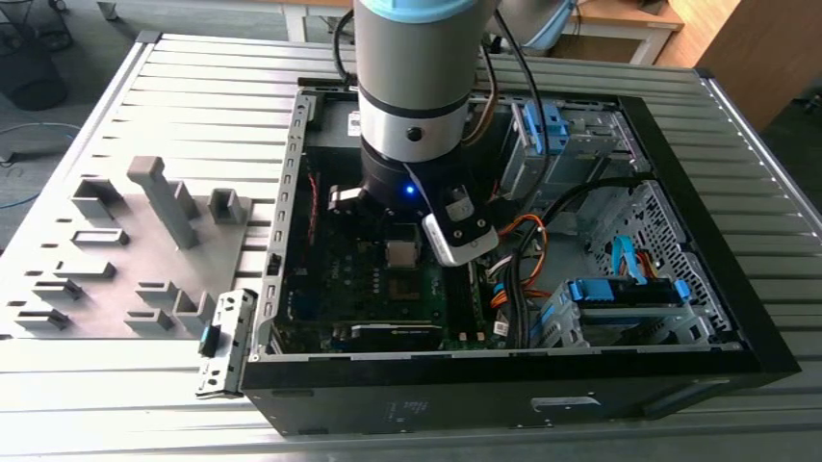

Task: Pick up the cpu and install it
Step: 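Place the cpu into insertion slot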

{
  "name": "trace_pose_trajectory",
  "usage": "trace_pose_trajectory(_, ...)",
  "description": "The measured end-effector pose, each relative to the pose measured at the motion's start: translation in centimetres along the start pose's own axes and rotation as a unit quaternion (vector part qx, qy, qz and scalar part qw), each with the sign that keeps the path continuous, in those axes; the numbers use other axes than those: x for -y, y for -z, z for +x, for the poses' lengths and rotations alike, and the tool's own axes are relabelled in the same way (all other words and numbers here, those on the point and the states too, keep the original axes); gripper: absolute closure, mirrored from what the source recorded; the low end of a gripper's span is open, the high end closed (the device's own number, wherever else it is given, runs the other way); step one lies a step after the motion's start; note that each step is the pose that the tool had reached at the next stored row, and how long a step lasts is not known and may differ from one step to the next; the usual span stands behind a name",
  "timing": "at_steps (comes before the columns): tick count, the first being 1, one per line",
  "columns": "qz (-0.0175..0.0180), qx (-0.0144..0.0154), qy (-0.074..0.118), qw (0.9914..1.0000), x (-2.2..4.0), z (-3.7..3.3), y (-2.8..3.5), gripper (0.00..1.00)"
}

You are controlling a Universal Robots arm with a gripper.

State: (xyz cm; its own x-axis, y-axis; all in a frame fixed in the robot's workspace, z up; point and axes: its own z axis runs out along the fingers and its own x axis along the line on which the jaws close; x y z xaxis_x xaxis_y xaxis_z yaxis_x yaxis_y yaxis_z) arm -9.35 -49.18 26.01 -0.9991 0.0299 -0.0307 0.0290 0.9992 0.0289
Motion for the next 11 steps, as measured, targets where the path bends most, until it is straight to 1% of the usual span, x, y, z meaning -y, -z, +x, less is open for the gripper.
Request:
trace_pose_trajectory(1, 0.0000, -0.0004, 0.000, 1.00000, 0.00, 0.00, -0.06, 0.53)
trace_pose_trajectory(6, -0.0002, -0.0004, 0.000, 1.00000, -0.01, 0.00, -0.11, 0.53)
trace_pose_trajectory(11, -0.0002, -0.0004, 0.000, 1.00000, -0.18, 0.00, -0.32, 0.53)
